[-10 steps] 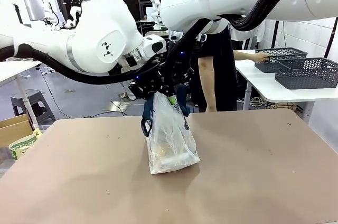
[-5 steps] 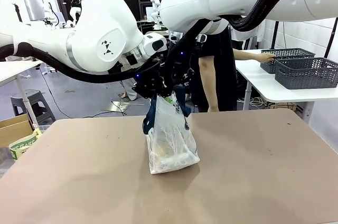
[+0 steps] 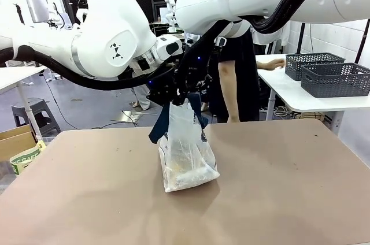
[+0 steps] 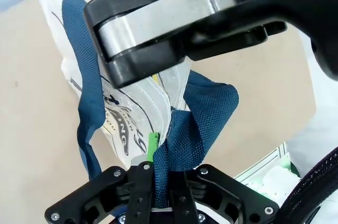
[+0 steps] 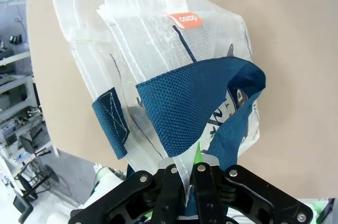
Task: Transfer purchased items from the store into the shopping bag.
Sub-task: Move the Reusable shopping bag to the right side of the table.
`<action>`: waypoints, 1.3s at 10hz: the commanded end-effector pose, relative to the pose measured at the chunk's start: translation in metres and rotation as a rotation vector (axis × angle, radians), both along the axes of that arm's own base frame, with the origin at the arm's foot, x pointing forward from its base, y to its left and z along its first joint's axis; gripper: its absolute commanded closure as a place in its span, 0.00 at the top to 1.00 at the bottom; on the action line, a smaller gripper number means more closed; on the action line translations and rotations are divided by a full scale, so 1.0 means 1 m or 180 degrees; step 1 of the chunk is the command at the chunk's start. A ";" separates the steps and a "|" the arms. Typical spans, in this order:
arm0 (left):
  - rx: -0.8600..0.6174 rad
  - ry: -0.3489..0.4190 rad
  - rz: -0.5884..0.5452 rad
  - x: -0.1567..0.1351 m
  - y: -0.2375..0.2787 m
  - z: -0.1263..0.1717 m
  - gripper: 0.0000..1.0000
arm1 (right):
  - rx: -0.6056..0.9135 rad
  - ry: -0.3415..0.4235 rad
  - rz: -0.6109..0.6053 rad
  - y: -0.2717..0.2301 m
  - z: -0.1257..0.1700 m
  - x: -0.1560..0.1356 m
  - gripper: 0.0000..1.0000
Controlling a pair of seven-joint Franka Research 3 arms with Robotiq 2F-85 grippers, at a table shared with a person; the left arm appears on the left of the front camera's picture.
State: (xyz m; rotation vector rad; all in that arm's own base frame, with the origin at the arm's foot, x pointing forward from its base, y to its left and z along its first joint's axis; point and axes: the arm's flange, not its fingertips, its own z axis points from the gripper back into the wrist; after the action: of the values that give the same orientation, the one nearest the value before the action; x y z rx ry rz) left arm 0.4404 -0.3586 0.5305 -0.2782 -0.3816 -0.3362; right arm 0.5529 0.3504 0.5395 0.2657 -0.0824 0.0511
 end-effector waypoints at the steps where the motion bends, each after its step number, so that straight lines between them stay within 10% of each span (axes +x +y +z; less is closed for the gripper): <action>1: 0.0076 -0.0109 -0.0028 -0.005 0.009 0.004 0.00 | 0.0083 -0.0059 0.0122 -0.011 0.003 -0.008 0.00; 2: 0.0198 -0.0089 -0.0052 -0.006 0.007 0.003 0.00 | 0.0111 -0.0133 0.0218 -0.014 0.004 -0.011 0.00; 7: 0.0004 -0.0011 -0.0004 0.000 0.000 0.001 0.00 | 0.0276 -0.0336 0.0439 -0.044 0.010 -0.020 0.97; 10: 0.0004 -0.0011 -0.0004 0.000 0.000 0.001 0.00 | 0.0314 -0.0182 0.0499 -0.084 -0.006 -0.017 1.00; 13: 0.0004 -0.0011 -0.0004 0.000 0.000 0.001 0.00 | 0.0530 -0.0545 0.1157 -0.127 0.001 -0.042 1.00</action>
State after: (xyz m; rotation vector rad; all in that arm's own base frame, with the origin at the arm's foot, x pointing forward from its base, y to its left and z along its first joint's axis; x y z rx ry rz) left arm 0.4400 -0.3613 0.5267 -0.2658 -0.3772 -0.3497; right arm 0.5340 0.2467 0.5416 0.3889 -0.1575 0.3226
